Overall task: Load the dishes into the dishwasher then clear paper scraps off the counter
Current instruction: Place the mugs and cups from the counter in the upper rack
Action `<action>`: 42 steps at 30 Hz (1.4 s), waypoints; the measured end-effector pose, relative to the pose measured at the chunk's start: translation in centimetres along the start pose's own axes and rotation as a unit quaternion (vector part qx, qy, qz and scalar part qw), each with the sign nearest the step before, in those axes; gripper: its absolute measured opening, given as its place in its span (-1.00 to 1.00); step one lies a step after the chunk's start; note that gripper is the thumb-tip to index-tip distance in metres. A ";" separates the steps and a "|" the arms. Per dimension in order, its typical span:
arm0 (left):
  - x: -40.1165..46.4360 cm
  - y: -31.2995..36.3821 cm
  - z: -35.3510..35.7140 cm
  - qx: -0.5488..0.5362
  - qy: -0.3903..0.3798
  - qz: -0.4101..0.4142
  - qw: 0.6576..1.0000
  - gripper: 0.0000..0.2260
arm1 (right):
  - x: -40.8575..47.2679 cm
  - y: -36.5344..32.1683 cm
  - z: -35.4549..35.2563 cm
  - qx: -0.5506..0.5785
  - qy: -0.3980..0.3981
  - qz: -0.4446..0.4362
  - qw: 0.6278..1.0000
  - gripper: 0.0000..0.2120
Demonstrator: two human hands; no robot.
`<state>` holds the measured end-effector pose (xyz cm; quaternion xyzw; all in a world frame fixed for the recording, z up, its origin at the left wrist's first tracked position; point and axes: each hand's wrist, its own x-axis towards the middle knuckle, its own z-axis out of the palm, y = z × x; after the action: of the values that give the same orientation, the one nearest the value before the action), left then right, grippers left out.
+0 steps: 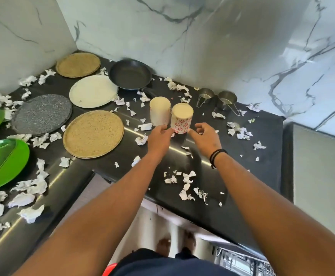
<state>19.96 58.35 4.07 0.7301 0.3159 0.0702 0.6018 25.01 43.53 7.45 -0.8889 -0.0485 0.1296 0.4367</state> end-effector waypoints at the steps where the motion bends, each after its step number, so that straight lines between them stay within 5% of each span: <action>1: 0.4 0.0 0.4 -0.006 0.004 -0.002 1.000 -0.68 | 0.6 -0.2 0.0 0.000 -0.003 -0.001 1.000 -0.54; 14: 3.4 2.5 4.1 -0.042 0.056 -0.044 0.997 -0.59 | 7.5 0.2 0.3 -0.005 -0.056 0.021 0.998 -0.22; 23: 3.4 2.2 4.8 -0.024 0.070 -0.038 0.997 -0.60 | 8.2 -0.3 0.5 0.032 -0.103 -0.005 0.994 -0.50; 33: 1.1 3.8 6.2 -0.010 0.100 0.069 0.993 -0.70 | 7.6 -0.3 -1.7 0.034 -0.028 -0.092 0.995 -0.36; 39: 0.4 4.9 6.9 -0.015 0.069 0.125 0.990 -0.54 | 5.3 -0.3 -2.6 0.093 0.038 -0.099 0.990 -0.40; 42: -0.6 5.1 7.8 -0.040 0.044 0.157 0.986 -0.63 | 4.1 0.1 -3.5 0.102 0.069 -0.098 0.988 -0.40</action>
<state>25.17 51.13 6.84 0.7421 0.2209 0.2086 0.5975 29.94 41.63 8.61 -0.8375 -0.0917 0.0287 0.5380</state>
